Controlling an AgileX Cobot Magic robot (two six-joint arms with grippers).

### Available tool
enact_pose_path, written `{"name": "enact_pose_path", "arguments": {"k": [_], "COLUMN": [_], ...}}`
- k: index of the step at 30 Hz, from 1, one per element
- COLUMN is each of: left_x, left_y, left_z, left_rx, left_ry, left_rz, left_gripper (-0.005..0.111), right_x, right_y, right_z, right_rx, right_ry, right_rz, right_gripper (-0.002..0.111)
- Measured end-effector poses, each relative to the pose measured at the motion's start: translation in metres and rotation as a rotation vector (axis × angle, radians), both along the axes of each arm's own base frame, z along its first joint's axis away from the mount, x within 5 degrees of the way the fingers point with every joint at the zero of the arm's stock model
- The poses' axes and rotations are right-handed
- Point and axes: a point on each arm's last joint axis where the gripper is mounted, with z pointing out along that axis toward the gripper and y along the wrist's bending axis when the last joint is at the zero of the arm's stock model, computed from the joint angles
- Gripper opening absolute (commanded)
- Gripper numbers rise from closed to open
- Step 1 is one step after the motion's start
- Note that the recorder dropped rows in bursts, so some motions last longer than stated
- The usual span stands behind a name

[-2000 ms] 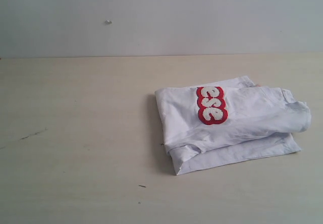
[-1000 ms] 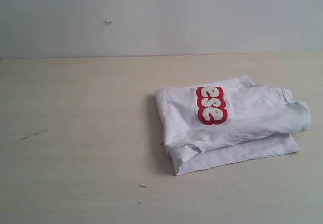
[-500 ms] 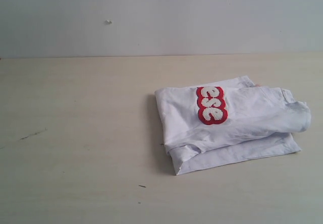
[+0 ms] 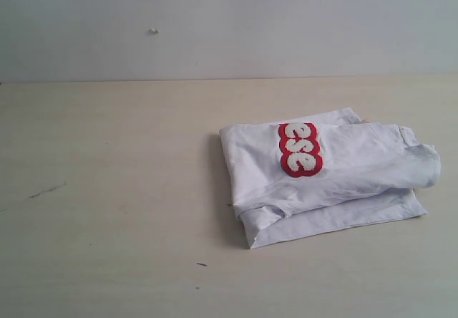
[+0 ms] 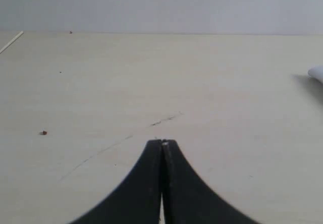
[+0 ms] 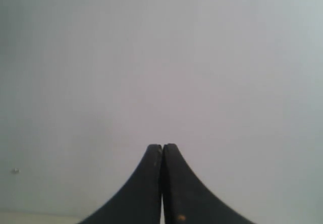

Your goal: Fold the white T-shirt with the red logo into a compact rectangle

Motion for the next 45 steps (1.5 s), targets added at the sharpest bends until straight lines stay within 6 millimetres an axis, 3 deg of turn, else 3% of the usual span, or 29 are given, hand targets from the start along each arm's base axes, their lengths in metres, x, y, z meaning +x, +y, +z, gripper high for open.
{"name": "enact_pose_path", "arguments": {"k": [8, 13, 21, 45], "left_x": [0.0, 0.0, 0.0, 0.0], "left_y": [0.0, 0.0, 0.0, 0.0], "left_z": [0.0, 0.0, 0.0, 0.0], "left_rx": [0.0, 0.0, 0.0, 0.0], "left_ry": [0.0, 0.0, 0.0, 0.0], "left_rz": [0.0, 0.0, 0.0, 0.0], "left_gripper": [0.0, 0.0, 0.0, 0.0], "right_x": [0.017, 0.018, 0.017, 0.017], "right_y": [-0.001, -0.001, -0.001, -0.001], "right_z": [-0.061, -0.076, -0.089, -0.09], "right_rx": [-0.023, -0.017, 0.03, 0.101], "right_ry": [0.158, 0.284, 0.418, 0.432], "right_rz": [-0.008, -0.004, 0.002, 0.006], "right_gripper": [0.0, 0.0, 0.0, 0.0]}}
